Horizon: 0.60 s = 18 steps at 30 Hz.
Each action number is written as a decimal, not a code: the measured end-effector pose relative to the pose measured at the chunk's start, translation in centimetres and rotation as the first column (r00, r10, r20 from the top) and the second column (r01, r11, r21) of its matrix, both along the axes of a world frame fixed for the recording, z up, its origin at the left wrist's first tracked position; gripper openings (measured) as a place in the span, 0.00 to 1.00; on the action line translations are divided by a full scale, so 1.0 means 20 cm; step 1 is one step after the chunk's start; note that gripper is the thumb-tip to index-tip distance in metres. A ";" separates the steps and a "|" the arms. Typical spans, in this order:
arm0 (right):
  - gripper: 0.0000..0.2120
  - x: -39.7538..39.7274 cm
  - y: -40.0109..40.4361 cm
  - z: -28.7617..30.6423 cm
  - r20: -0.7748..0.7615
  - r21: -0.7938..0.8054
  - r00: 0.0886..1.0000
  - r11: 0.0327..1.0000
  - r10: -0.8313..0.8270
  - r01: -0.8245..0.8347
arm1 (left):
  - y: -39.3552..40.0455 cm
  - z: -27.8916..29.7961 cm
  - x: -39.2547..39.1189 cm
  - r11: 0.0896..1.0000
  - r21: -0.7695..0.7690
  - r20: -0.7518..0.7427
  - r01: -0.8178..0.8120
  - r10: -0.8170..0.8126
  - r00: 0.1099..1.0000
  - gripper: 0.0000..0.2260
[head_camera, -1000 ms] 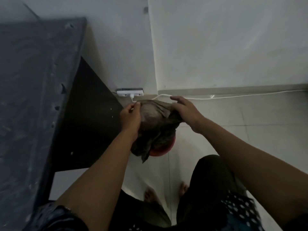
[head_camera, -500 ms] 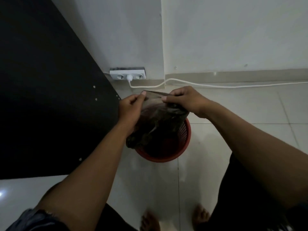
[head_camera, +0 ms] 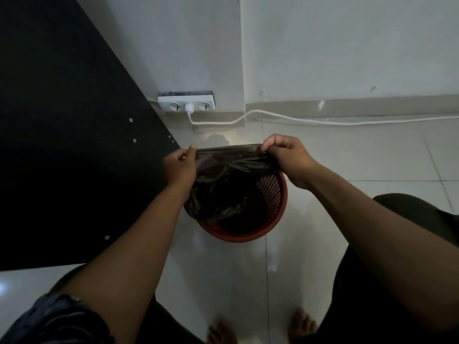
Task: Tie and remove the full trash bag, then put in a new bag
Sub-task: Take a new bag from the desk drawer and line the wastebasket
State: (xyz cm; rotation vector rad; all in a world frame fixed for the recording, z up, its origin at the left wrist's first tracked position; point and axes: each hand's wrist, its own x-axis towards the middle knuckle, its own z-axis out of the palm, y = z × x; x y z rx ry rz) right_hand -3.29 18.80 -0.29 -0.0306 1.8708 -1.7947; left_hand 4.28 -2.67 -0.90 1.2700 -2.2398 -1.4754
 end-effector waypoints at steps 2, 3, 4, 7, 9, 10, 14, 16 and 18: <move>0.18 0.00 0.00 -0.02 0.011 0.007 0.997 0.997 0.074 -0.075 | -0.02 -0.02 0.01 0.939 -0.289 0.140 0.185 -0.149 0.979 0.14; 0.19 0.00 0.00 -0.02 -0.003 0.026 0.993 0.993 0.117 -0.117 | -0.02 -0.01 0.00 0.865 -0.404 0.163 0.298 -0.253 0.954 0.17; 0.20 0.01 -0.02 -0.02 -0.020 0.045 0.987 0.987 0.157 -0.156 | -0.01 -0.01 -0.01 0.780 -0.483 0.140 0.399 -0.381 0.914 0.21; 0.20 0.03 -0.07 0.00 -0.065 0.021 0.977 0.979 0.205 -0.204 | 0.02 -0.02 -0.04 0.606 -0.444 0.097 0.660 -0.700 0.707 0.25; 0.17 0.05 -0.09 0.02 -0.078 -0.021 0.981 0.983 0.179 -0.181 | 0.04 -0.01 -0.06 0.581 -0.335 0.099 0.742 -0.761 0.641 0.17; 0.14 0.06 -0.09 0.01 -0.101 -0.015 0.983 0.988 0.152 -0.154 | 0.04 0.00 -0.07 0.587 -0.319 0.096 0.744 -0.761 0.641 0.11; 0.18 0.13 -0.07 -0.08 -0.327 0.314 0.945 0.941 -0.017 0.126 | 0.05 -0.01 -0.08 0.717 -0.241 0.002 0.654 -0.673 0.740 0.04; 0.30 0.21 -0.09 -0.10 -0.358 0.463 0.927 0.841 -0.112 0.280 | 0.07 -0.01 -0.10 0.853 -0.109 -0.083 0.511 -0.520 0.850 0.05; 0.26 0.26 -0.13 -0.12 -0.228 0.498 0.955 0.820 -0.190 0.282 | 0.10 0.01 -0.11 0.929 0.029 -0.111 0.369 -0.364 0.925 0.07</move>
